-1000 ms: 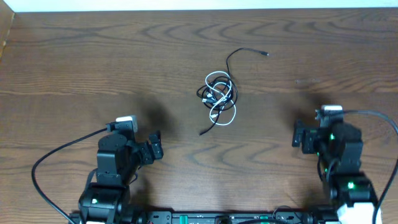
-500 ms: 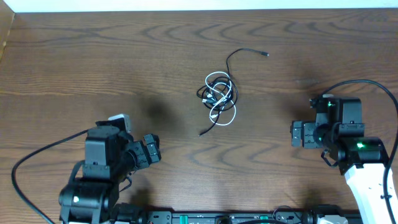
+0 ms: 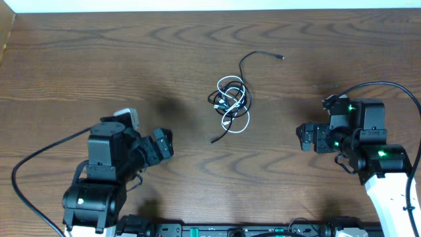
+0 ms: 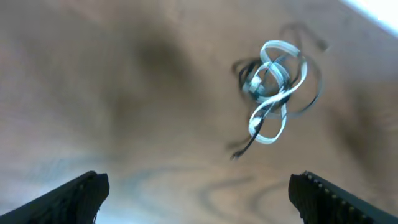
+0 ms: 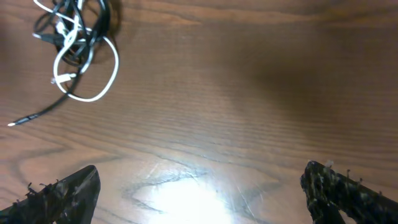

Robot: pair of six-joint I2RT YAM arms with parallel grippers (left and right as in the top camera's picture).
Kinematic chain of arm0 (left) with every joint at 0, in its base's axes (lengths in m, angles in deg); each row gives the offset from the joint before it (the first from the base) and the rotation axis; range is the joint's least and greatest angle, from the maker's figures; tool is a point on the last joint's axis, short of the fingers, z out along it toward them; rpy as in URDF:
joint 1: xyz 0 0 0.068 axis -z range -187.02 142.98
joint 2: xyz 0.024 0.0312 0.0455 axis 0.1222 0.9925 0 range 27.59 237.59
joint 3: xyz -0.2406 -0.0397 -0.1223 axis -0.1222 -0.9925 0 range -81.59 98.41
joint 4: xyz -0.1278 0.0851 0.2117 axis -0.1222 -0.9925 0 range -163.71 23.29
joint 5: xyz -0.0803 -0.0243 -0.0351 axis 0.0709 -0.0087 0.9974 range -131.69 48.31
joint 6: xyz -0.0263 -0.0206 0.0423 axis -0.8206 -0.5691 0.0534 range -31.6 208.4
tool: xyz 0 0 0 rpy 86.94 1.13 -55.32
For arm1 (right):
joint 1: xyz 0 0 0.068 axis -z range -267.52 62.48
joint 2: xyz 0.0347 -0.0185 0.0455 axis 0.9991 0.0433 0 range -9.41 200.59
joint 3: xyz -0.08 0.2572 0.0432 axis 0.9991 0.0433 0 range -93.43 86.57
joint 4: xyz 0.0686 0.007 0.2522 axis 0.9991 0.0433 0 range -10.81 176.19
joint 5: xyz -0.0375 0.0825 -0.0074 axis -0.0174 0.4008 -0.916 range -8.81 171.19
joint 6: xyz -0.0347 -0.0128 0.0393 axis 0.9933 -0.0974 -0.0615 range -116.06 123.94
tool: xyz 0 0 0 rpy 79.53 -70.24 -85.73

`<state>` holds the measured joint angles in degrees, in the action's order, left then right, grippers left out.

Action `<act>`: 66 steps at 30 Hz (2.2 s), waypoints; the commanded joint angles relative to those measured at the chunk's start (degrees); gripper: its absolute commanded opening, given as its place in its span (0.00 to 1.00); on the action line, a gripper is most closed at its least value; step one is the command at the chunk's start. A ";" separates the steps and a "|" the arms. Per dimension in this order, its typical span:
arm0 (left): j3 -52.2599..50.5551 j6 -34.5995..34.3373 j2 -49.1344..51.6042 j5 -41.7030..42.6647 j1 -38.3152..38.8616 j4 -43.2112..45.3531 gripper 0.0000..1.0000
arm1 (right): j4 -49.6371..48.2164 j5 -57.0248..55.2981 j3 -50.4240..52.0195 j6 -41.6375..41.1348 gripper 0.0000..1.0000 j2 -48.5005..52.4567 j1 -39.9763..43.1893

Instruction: Untangle cables

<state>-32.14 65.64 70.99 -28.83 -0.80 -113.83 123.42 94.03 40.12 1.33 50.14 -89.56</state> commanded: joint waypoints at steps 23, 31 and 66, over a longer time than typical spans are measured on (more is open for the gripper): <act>20.04 -14.34 46.93 4.31 9.18 15.63 0.93 | -1.11 2.75 -1.38 -1.22 0.99 -0.17 0.13; 20.04 -29.68 60.33 7.67 13.62 23.39 0.93 | -1.07 2.75 -1.38 -1.22 0.99 -0.17 0.13; 20.00 -7.21 48.43 11.56 20.39 11.63 0.08 | -13.40 14.16 -1.38 -1.25 0.71 4.61 -5.09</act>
<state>-13.22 54.47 121.17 -18.82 17.56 -101.22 111.42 104.06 39.74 0.06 52.65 -92.23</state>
